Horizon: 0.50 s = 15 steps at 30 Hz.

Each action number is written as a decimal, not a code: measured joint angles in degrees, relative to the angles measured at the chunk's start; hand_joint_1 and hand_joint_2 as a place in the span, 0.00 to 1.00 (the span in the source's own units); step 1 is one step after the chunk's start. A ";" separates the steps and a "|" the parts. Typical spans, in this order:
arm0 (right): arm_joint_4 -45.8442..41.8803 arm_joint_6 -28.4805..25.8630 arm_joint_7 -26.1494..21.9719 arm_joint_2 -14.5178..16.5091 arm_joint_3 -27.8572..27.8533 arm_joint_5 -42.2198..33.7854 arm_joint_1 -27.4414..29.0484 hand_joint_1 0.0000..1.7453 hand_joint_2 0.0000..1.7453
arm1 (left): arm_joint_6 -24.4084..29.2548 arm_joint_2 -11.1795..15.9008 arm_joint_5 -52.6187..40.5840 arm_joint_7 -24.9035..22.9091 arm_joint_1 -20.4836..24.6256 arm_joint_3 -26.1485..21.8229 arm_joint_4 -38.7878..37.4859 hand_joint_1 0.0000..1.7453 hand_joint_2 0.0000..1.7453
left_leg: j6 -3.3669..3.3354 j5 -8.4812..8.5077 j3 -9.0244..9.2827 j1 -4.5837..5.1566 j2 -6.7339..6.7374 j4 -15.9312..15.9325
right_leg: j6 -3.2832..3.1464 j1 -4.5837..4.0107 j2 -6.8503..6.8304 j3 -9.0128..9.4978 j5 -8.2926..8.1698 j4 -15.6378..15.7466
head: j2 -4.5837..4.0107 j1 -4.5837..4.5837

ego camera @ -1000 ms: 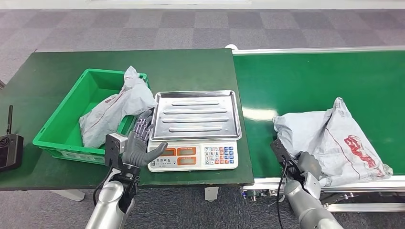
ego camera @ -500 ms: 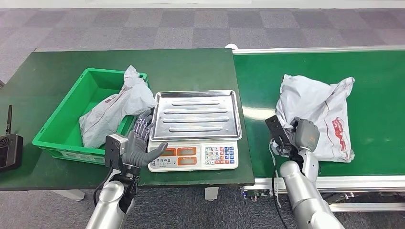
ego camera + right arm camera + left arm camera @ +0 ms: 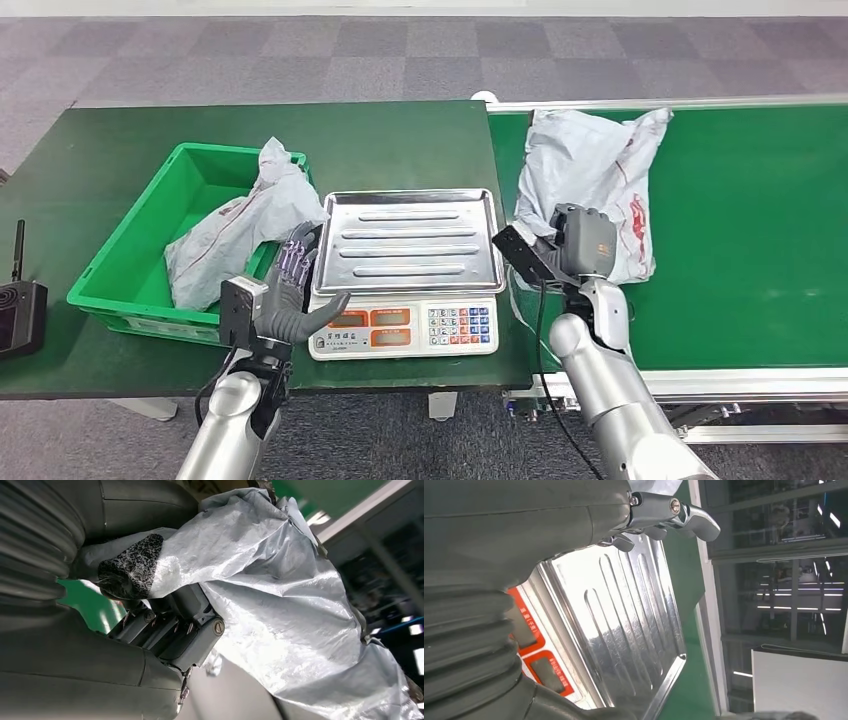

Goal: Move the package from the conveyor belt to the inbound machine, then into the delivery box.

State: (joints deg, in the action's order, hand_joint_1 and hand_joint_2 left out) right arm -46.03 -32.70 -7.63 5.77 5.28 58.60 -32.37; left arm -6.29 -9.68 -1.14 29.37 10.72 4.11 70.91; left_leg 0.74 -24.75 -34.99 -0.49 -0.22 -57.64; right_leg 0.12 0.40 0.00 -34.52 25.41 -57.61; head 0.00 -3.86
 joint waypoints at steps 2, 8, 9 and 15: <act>-0.07 1.19 -0.47 1.12 2.41 -0.01 -0.60 1.00 1.00 | 0.26 0.11 -0.14 0.17 0.22 0.00 -0.07 0.00 1.00 | 0.01 0.00 -0.01 -0.02 0.04 0.01 | -0.02 -0.01 0.04 -0.03 0.00 -0.02 | 0.00 0.00; -0.07 4.68 -0.05 6.48 13.93 -2.17 -2.72 1.00 1.00 | 0.78 0.21 -0.19 0.27 0.94 -0.04 -0.10 0.00 1.00 | 0.09 0.01 0.00 -0.03 0.23 0.01 | -0.13 -0.09 0.24 -0.14 -0.01 -0.03 | 0.00 -0.02; -0.06 4.87 0.07 7.21 15.61 -2.48 -3.01 1.00 1.00 | 0.84 0.22 -0.19 0.27 0.97 -0.05 -0.10 0.00 1.00 | 0.09 0.01 -0.01 -0.04 0.22 0.01 | -0.15 -0.11 0.22 -0.14 0.00 -0.03 | 0.00 -0.02; -0.07 5.72 0.56 8.78 21.63 -5.21 -3.99 1.00 1.00 | 1.10 0.24 -0.21 0.28 1.02 -0.09 -0.10 0.00 1.00 | 0.10 0.00 -0.03 -0.05 0.20 0.01 | -0.17 -0.08 0.20 -0.12 0.02 -0.03 | 0.00 -0.01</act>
State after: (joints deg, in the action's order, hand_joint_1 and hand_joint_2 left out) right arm -46.10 -26.98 -7.07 14.55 26.92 53.40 -36.36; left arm -5.19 -9.44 -1.35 29.65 11.74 4.02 70.82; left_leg 0.84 -24.74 -35.02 -0.53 -0.02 -57.63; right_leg -0.05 0.32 0.20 -34.65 25.43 -57.64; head 0.00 -3.87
